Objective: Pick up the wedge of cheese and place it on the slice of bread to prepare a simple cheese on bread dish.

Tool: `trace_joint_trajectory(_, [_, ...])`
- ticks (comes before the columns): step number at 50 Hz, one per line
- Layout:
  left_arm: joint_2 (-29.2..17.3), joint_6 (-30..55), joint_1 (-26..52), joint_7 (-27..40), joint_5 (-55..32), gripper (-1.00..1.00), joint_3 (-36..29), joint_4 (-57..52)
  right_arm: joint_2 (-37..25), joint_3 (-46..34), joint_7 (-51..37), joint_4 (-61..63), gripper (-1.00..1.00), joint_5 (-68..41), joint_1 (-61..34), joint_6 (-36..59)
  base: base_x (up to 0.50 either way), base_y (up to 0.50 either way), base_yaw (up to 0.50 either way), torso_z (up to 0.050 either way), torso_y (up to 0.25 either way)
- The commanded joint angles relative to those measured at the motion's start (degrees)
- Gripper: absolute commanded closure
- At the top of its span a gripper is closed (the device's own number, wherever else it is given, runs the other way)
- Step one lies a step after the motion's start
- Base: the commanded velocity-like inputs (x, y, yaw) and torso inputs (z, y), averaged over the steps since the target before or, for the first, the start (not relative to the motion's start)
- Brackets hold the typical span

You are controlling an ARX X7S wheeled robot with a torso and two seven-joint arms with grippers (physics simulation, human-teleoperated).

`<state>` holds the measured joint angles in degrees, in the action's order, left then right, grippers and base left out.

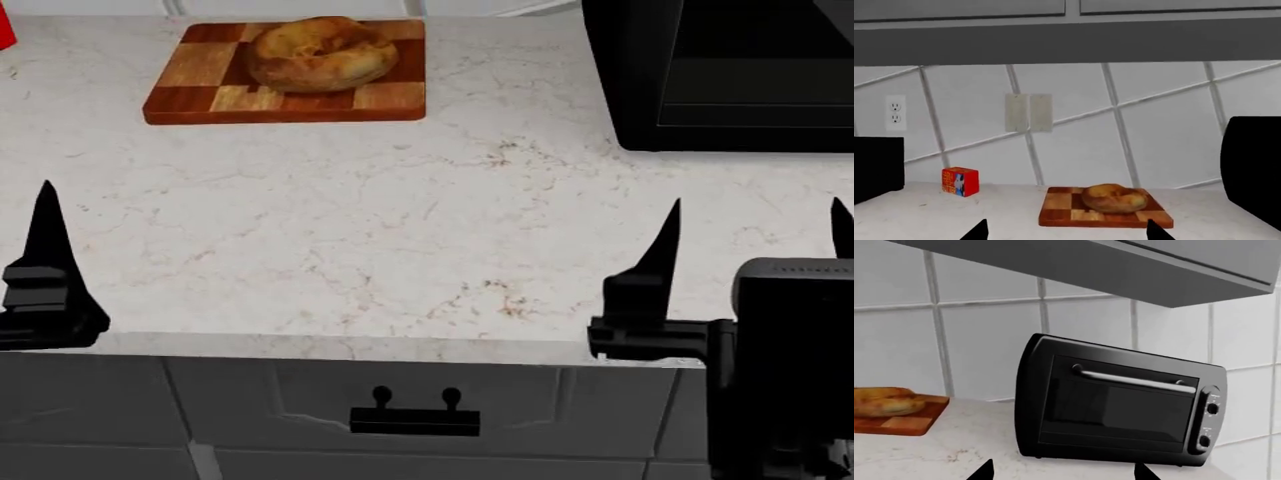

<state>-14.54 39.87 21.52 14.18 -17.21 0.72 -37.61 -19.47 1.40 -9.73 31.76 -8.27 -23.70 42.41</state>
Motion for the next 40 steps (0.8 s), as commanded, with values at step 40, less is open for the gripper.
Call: trace_joint_trajectory(40, [-1.27, 1.13, 2.38, 0.65, -1.93, -1.00, -1.32, -1.44, -1.02, 0.37, 0.81, 0.98, -1.00, -2.14, -0.52, -0.39, 0.04, 0.10, 0.00, 0.000, 0.000])
